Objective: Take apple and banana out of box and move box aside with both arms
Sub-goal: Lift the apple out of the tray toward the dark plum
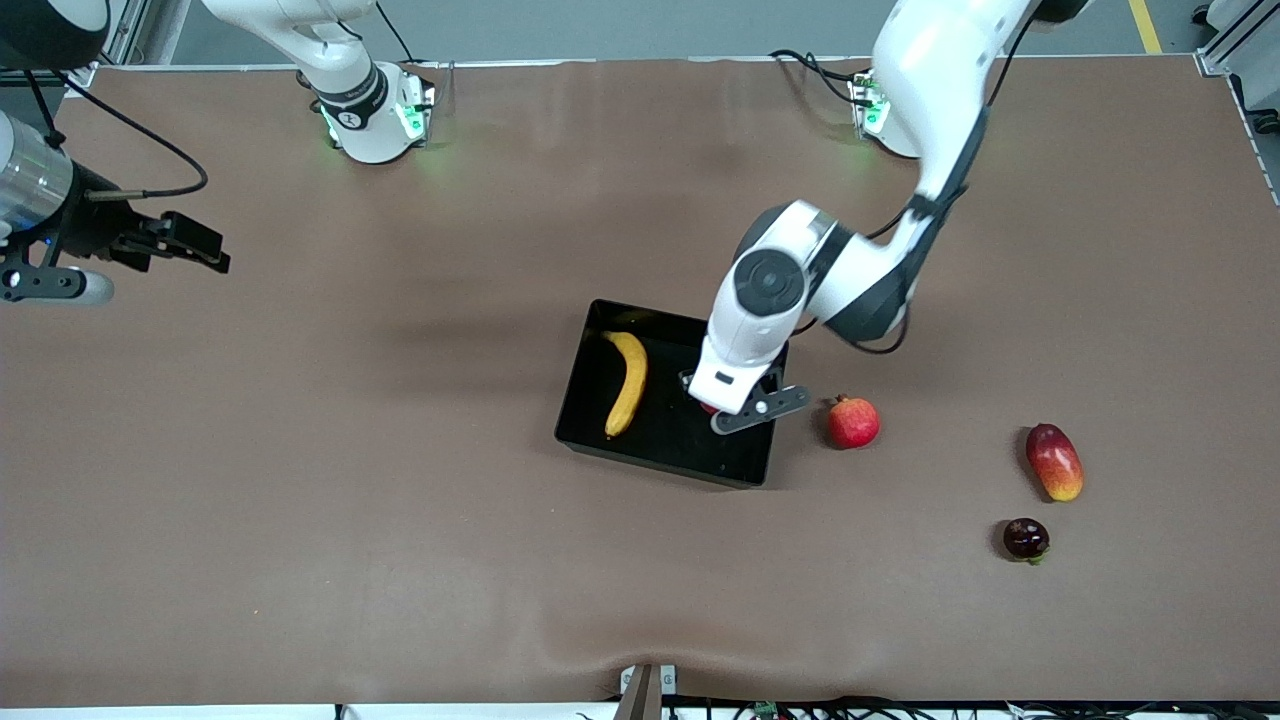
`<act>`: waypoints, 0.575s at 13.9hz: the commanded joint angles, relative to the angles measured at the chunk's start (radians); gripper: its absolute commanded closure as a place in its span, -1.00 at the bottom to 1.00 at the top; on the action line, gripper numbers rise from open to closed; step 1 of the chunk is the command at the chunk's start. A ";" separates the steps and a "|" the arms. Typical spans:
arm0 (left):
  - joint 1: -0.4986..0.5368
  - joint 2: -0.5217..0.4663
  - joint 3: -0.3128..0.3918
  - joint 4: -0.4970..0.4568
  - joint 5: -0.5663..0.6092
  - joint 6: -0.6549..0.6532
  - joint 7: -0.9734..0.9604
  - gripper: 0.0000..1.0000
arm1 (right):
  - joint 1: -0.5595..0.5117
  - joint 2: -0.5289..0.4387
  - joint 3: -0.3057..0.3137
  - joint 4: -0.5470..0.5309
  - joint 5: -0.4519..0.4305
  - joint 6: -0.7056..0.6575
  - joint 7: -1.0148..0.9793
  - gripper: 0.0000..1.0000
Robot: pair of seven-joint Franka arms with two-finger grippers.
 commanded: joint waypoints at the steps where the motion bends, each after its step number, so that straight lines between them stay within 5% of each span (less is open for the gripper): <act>1: 0.083 -0.120 0.001 0.032 0.016 -0.128 0.089 1.00 | 0.045 0.034 -0.003 0.006 0.024 0.076 0.016 -1.00; 8: 0.370 -0.194 -0.007 -0.009 0.001 -0.217 0.549 1.00 | 0.147 0.179 -0.003 0.020 0.024 0.335 0.016 -1.00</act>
